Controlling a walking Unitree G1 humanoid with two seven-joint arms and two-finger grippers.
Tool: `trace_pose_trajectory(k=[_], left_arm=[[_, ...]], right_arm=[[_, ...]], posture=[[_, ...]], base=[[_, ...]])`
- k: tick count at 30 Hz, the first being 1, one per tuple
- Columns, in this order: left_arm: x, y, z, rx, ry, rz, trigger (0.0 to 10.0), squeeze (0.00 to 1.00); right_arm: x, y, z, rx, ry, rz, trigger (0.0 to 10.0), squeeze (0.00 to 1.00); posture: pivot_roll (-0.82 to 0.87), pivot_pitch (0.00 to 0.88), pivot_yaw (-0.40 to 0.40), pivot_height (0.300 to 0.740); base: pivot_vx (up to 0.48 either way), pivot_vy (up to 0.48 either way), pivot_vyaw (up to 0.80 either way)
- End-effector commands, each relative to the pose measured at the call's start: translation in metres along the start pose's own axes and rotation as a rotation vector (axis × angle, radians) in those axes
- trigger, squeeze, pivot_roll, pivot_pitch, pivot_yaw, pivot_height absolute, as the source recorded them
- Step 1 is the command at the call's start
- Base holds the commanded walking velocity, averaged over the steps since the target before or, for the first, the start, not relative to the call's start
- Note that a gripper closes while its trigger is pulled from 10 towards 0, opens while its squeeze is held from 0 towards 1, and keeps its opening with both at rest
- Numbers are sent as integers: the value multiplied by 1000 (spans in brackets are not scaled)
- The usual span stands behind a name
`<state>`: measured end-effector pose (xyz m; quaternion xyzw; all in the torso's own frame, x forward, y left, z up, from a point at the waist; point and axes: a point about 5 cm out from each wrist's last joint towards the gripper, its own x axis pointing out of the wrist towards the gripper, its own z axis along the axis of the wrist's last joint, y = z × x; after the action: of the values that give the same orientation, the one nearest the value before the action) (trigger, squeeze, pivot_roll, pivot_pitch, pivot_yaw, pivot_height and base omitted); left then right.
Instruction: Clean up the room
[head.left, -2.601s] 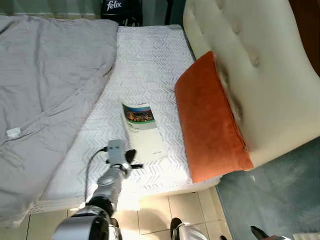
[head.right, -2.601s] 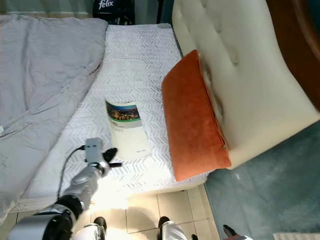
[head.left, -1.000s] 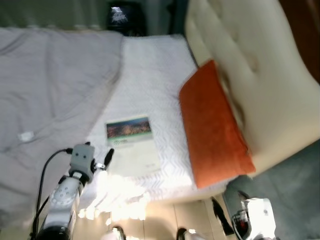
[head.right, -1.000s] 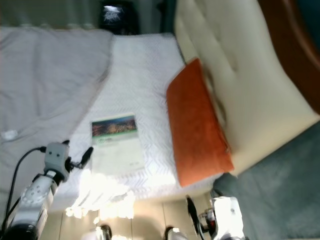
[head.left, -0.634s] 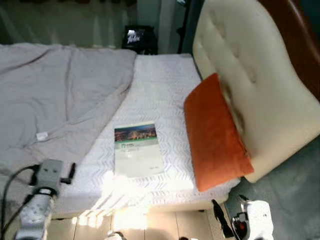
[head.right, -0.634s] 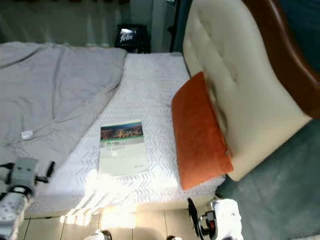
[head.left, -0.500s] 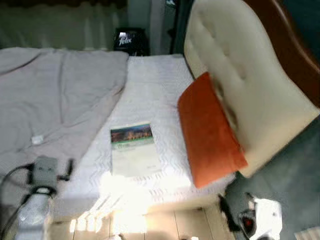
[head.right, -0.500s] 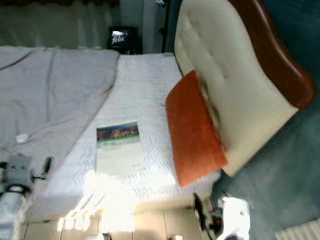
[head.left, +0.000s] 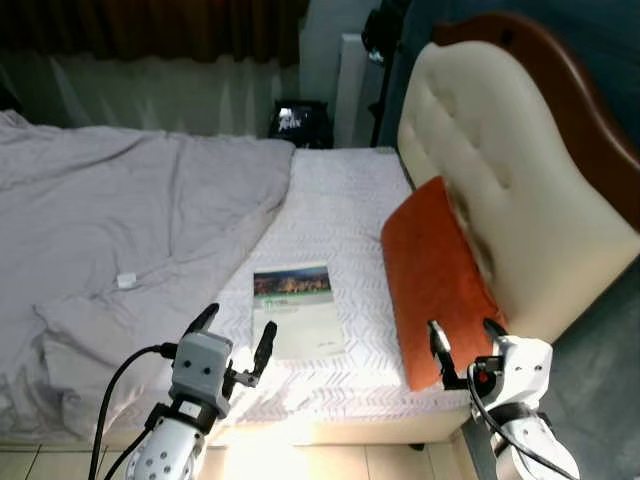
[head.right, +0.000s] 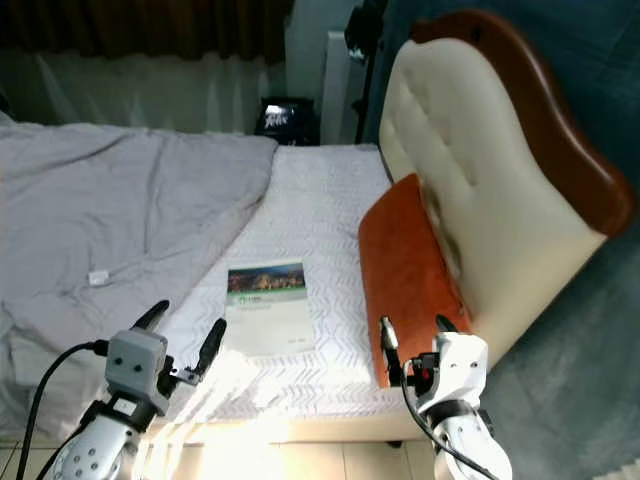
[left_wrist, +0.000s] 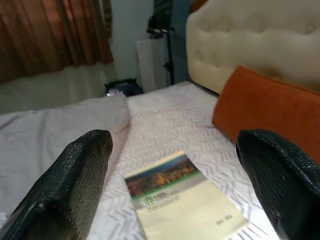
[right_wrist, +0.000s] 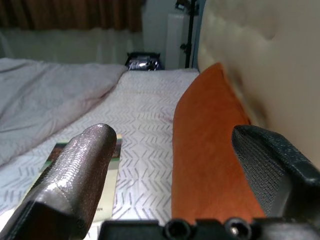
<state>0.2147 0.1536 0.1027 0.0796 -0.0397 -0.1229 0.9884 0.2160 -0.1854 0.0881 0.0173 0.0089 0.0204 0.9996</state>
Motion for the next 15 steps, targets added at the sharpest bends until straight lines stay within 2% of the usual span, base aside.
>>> trace_pose_trajectory(k=[1, 9, 15], left_arm=[[2, 9, -8, -19, 49, 39, 10000, 0], [3, 17, -19, -63, 129, 58, 10000, 0], [11, 22, -22, -40, 153, 41, 10000, 0]], right_arm=[[2, -4, 4, 27, -33, -28, 10000, 0], [4, -6, 1, -26, -22, -11, 10000, 0], [1, -2, -9, -45, 19, 24, 10000, 0]], posture=[[64, 0, -66, 740], [46, 0, -63, 740], [35, 0, -57, 740]], base=[[439, 0, 0], [450, 0, 0], [454, 0, 0]])
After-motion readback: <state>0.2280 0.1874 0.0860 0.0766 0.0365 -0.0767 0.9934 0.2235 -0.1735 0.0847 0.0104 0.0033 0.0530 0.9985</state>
